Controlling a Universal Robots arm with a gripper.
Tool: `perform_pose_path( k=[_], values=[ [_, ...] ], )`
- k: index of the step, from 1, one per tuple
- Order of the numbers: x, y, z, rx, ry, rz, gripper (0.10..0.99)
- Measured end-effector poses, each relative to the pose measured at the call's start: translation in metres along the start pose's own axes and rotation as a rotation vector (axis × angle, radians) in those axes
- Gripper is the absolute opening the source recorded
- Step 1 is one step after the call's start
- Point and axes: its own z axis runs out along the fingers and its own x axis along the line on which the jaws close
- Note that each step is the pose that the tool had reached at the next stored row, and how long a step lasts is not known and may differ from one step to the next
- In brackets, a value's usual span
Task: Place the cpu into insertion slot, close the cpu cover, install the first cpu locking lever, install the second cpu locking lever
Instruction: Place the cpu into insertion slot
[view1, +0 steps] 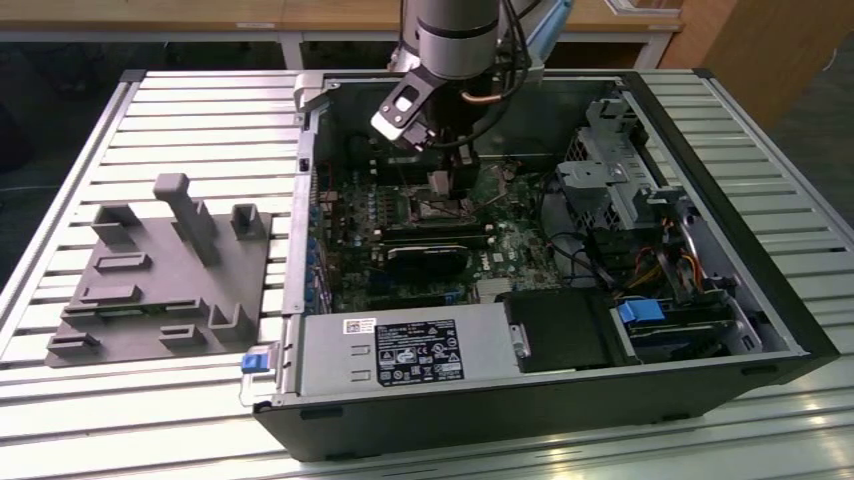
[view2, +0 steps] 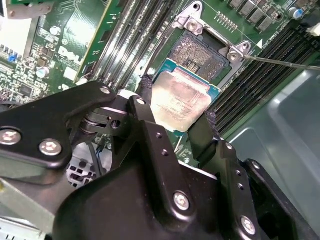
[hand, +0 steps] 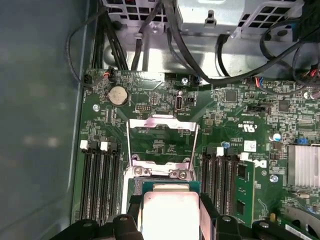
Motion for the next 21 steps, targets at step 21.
perform_pose_path(
  k=[21],
  values=[
    [0.0069,-0.0102,0.0214,0.0,-0.0019,0.021,0.537]
  ],
)
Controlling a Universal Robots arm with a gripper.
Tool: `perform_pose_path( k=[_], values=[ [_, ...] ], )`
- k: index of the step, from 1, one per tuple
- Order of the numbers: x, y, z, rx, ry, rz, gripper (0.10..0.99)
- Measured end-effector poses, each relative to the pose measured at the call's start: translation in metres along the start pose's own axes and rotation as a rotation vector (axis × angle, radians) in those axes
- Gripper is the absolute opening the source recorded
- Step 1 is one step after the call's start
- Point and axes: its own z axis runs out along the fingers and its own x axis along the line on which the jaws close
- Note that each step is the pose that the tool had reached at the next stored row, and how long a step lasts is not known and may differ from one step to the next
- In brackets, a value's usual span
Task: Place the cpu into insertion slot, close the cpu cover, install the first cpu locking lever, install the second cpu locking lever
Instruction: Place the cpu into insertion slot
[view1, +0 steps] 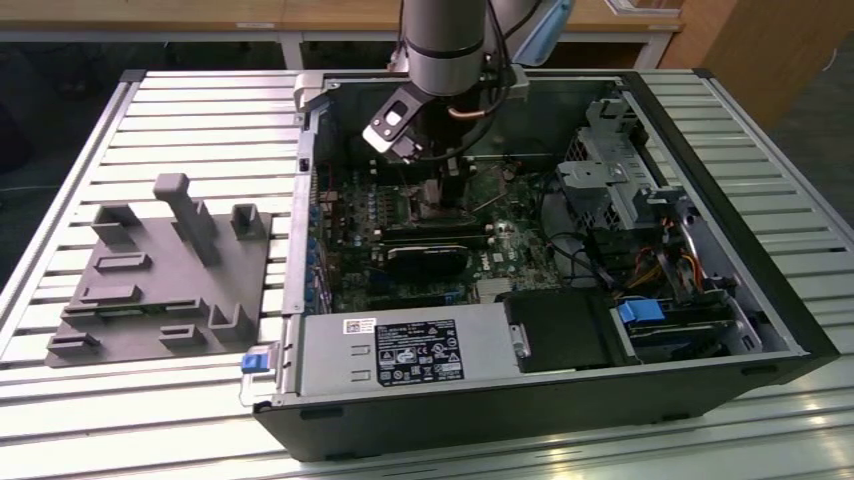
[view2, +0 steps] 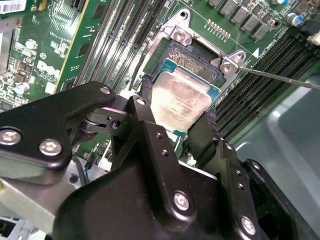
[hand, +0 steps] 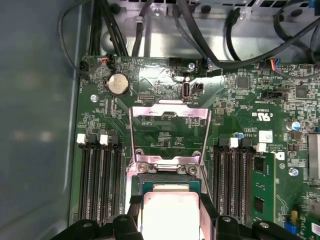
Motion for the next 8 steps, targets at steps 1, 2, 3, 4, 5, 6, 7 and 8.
perform_pose_path(
  k=[1,2,3,4,5,6,7,8],
  values=[
    [0.0001,-0.0004,0.0012,0.0,-0.0001,0.0,0.537],
    [0.0002,-0.0008,0.0022,0.0,-0.0002,0.001,0.537],
    [0.0003,-0.0013,0.0034,0.0,-0.0002,0.002,0.537],
    [0.0003,-0.0018,0.0045,0.0,-0.0003,0.004,0.537],
    [0.0003,-0.0022,0.0058,0.0,-0.0004,0.005,0.537],
    [0.0003,-0.0025,0.0071,0.0,-0.0005,0.006,0.537],
    [0.0003,-0.0028,0.0083,0.0,-0.0006,0.007,0.537],
    [0.0003,-0.003,0.0094,0.0,-0.0007,0.007,0.537]
  ],
)
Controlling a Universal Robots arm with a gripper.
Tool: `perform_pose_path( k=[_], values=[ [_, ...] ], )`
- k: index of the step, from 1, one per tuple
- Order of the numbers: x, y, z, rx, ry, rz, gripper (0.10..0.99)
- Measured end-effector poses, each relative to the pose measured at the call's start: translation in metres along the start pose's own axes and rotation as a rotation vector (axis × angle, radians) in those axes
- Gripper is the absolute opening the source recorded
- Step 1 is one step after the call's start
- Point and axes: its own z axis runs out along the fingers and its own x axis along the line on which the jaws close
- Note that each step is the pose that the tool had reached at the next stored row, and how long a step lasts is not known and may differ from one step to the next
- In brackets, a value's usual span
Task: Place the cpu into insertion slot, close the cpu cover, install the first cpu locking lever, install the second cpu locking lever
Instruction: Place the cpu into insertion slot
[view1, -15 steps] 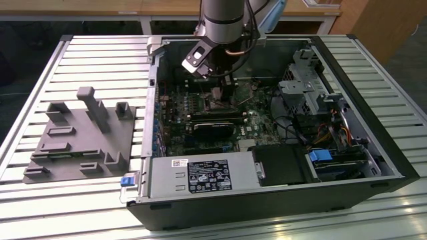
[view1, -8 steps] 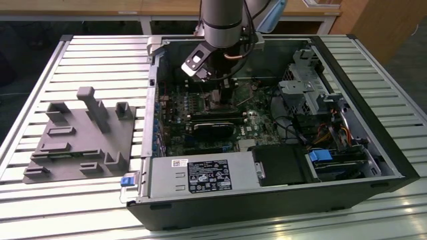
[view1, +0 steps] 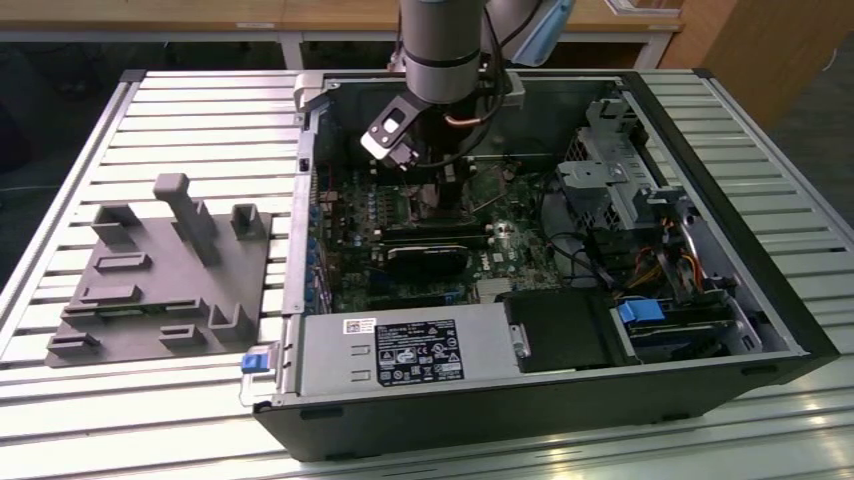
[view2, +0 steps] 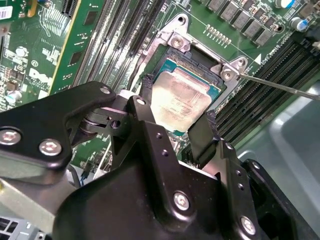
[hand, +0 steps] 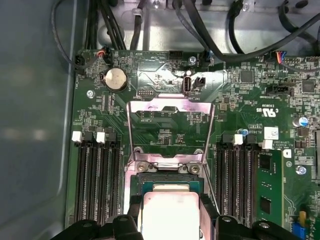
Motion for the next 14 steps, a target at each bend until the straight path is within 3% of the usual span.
perform_pose_path(
  k=[14],
  values=[
    [0.0004,-0.0011,0.0099,0.0,-0.0001,0.002,0.537]
  ],
)
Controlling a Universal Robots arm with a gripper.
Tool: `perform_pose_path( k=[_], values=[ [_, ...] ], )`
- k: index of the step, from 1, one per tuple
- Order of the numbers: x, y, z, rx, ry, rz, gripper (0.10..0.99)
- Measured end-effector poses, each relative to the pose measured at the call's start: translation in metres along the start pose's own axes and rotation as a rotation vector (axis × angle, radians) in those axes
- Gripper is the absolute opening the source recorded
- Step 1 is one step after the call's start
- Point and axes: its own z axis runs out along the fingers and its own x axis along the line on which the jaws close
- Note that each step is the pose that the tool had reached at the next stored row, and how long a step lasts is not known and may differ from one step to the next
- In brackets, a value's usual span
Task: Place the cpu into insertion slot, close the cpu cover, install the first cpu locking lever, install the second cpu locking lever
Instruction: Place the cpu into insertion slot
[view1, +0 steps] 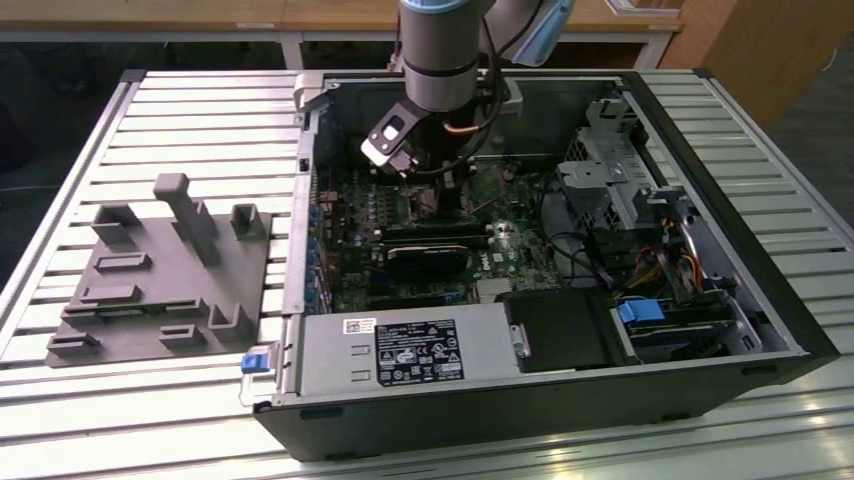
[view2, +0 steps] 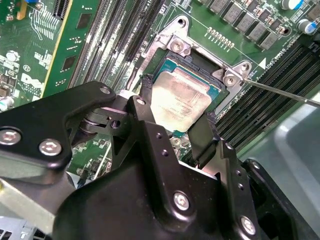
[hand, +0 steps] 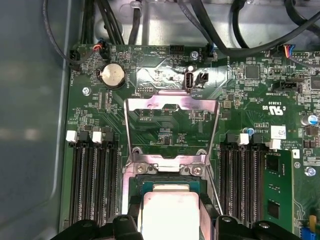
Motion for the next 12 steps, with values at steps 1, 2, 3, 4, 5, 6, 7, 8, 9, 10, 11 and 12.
perform_pose_path(
  k=[1,2,3,4,5,6,7,8,9,10,11,12],
  values=[
    [0.0,-0.0004,0.0001,0.0,-0.0002,0.0,0.537],
    [0.0,-0.0005,0.0004,0.0,-0.0002,0.0,0.537],
    [0.0,-0.0004,0.0008,0.0,0.0,0.0,0.537],
    [0.0001,-0.0004,0.0012,0.0,0.0,0.0,0.537],
    [0.0,-0.0005,0.0014,0.0,-0.0001,0.0,0.537],
    [0.0,-0.0006,0.0015,0.0,-0.0004,0.001,0.537],
    [0.0,-0.0006,0.0017,0.0,-0.0004,0.002,0.537],
    [0.0001,-0.0007,0.0019,0.0,-0.0003,0.004,0.537],
    [0.0003,-0.0008,0.0022,0.0,-0.0005,0.007,0.537],
    [0.0004,-0.0008,0.0025,0.0,-0.0008,0.009,0.537],
    [0.0005,-0.0008,0.0027,0.0,-0.0011,0.012,0.537],
    [0.0006,-0.0008,0.003,0.0,-0.0012,0.014,0.537]
  ],
)
